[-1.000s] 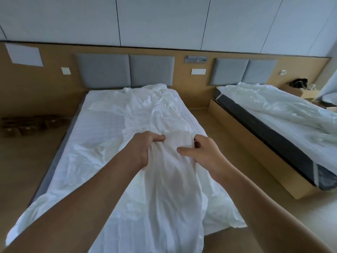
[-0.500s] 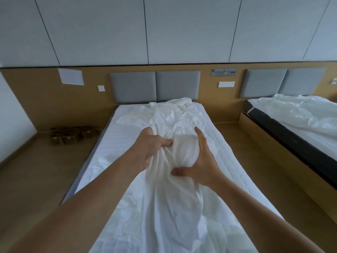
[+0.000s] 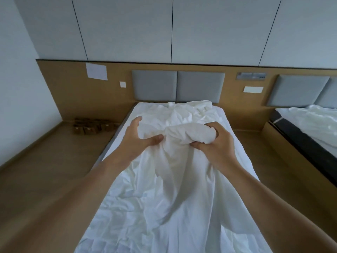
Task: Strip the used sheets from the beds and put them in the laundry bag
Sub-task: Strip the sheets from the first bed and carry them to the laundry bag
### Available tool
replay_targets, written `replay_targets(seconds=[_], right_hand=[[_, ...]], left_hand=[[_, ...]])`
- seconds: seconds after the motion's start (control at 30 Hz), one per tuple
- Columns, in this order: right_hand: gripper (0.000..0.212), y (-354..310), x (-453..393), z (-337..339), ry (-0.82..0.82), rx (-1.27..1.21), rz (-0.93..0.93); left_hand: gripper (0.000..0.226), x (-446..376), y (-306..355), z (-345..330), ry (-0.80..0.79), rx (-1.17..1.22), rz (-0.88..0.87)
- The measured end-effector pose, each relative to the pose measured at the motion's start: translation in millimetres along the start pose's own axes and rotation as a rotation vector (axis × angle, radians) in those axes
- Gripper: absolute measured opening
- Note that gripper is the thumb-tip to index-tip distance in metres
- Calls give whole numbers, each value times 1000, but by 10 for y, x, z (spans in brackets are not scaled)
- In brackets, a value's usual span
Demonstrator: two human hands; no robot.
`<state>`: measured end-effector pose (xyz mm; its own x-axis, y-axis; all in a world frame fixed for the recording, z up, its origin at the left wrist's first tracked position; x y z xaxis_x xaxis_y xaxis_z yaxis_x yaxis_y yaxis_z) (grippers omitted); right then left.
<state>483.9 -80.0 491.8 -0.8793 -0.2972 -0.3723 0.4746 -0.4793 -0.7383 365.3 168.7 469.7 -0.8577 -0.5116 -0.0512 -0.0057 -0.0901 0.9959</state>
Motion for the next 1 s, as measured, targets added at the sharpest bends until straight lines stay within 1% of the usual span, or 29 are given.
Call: replay_targets(seconds=[0.03, 0.1, 0.13, 0.23, 0.3, 0.37, 0.47, 0.5, 0.57, 0.63, 0.67, 0.7, 0.8, 0.87, 0.9, 0.93, 1.0], right_hand=[[46, -53, -48, -11, 7, -6, 13], [47, -172, -128, -28, 31, -9, 33], [48, -241, -172, -21, 57, -8, 38], [51, -496, -365, 91, 170, 21, 49], [48, -725, -547, 225, 242, 28, 61], [46, -990, -742, 347, 319, 15, 71], [46, -1423, -993, 485, 442, 3, 114], [45, -1583, -1071, 526, 473, 7, 136], [45, -1926, -1220, 619, 522, 15, 190], [45, -2271, -1315, 744, 582, 26, 244], [46, -2438, -1354, 817, 618, 24, 270], [46, -2599, -1392, 899, 653, 14, 293], [51, -3038, -1481, 1130, 716, -38, 332], [53, -3249, -1530, 1300, 725, -90, 352], [53, -3324, -1548, 1371, 716, -122, 358], [54, -3387, -1564, 1425, 697, -150, 363], [57, -3510, -1627, 1488, 632, -177, 359]], left_hand=[[119, -28, -45, -90, -90, 97, 28], [111, -45, -95, -263, -245, 231, 75], [112, -60, -91, -315, -301, 276, 77], [137, -184, 28, -363, -447, 322, 39], [148, -324, 221, -306, -485, 299, -22], [157, -481, 502, -219, -488, 285, -117], [171, -672, 946, -131, -480, 372, -172], [173, -716, 1122, -132, -501, 415, -193], [169, -787, 1493, -108, -519, 482, -256], [158, -806, 1868, -55, -484, 529, -300], [149, -809, 2069, -12, -443, 544, -318], [134, -840, 2295, 44, -384, 547, -350], [66, -890, 2978, 347, -155, 478, -483], [23, -896, 3386, 526, -87, 436, -587], [13, -904, 3532, 589, -87, 422, -630], [9, -893, 3641, 644, -94, 423, -653], [13, -896, 3795, 741, -102, 441, -666]])
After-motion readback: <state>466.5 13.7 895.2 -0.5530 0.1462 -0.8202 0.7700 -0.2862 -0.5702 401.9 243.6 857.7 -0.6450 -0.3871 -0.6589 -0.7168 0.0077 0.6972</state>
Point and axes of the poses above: each hand's wrist, its own x-axis away from the middle knuckle, its own z-axis out of the back of the hand, y = z × x, the point moved 10 cm from there along -x, towards the middle knuckle, and after that the axes turned 15 degrees about x, right-handed, at the moved point
